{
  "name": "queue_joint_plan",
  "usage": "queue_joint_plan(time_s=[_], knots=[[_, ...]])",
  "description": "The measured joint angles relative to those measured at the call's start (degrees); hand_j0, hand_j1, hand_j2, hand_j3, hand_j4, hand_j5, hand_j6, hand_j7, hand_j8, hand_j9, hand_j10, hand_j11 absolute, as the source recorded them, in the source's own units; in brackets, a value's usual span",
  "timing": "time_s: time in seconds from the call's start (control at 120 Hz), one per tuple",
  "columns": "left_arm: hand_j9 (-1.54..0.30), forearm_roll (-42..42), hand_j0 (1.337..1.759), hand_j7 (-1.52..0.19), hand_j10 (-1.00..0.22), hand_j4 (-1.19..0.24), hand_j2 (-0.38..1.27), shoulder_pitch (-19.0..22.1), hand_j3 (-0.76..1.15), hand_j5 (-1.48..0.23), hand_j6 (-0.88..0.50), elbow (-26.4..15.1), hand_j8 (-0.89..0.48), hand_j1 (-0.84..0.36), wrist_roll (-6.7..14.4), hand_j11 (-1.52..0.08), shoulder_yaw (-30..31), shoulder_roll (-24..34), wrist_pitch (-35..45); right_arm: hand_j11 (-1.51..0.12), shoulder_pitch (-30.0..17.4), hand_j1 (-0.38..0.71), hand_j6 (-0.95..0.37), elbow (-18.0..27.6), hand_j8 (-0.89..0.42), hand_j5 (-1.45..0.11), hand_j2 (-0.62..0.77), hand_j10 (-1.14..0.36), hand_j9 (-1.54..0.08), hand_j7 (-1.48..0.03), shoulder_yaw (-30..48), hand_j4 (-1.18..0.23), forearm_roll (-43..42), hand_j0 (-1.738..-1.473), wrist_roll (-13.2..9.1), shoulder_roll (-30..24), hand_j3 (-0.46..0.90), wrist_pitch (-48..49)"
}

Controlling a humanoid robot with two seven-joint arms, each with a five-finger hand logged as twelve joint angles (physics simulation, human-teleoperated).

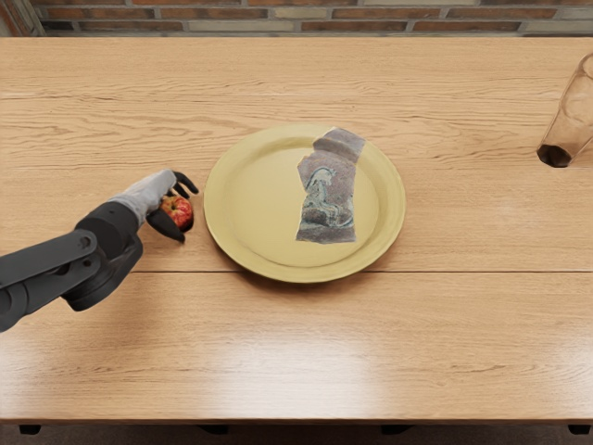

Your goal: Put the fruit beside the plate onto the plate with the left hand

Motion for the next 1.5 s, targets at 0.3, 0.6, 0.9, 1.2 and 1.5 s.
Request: queue_joint_plan(time_s=[0.3,0.6,0.9,1.2,1.5], knots=[[-0.72,0.0,1.655,-0.7,-0.55,-0.56,0.1,0.4,0.05,-0.7,-0.48,0.0,-0.45,-0.26,0.0,-0.72,0.8,-0.1,1.9,0.0,0.0,-0.35,0.0,-0.1,0.0,0.0,0.0,0.0,0.0,0.0,0.0,0.0,0.0,-1.658,0.0,0.0,0.0,0.0],[-1.02,-1.1,1.652,-1.01,-0.52,-0.54,0.29,0.4,0.02,-1.03,-0.25,-0.7,-0.24,-0.39,0.0,-1.02,0.6,0.0,1.8,0.0,0.0,-0.35,0.0,-0.1,0.0,0.0,0.0,0.0,0.0,0.0,0.0,0.0,0.0,-1.658,0.0,0.0,0.0,0.0],[-1.16,-1.9,1.643,-1.16,-0.48,-0.42,0.45,0.7,0.0,-1.23,-0.1,-4.2,-0.15,-0.47,0.0,-1.15,0.2,4.4,2.3,0.0,0.0,-0.35,0.0,0.0,0.0,0.0,0.0,0.0,0.0,0.0,0.0,0.0,0.0,-1.658,0.0,0.0,0.0,0.0],[-1.22,-4.6,1.64,-1.22,-0.56,-0.49,0.31,-0.3,0.0,-1.29,-0.14,-11.7,-0.21,-0.37,0.0,-1.19,-1.2,9.8,3.3,0.0,0.2,-0.35,0.0,0.0,0.0,0.0,0.0,0.0,0.0,0.0,0.0,0.0,0.0,-1.658,0.0,0.0,0.0,0.0],[-1.23,-8.3,1.64,-1.25,-0.56,-0.49,0.33,-5.4,0.0,-1.3,-0.12,-18.3,-0.19,-0.38,0.0,-1.19,-3.6,11.7,3.3,0.0,0.7,-0.35,0.0,0.0,0.0,0.0,0.0,0.0,0.0,0.0,0.0,0.0,0.0,-1.658,0.0,0.0,0.0,0.0]])
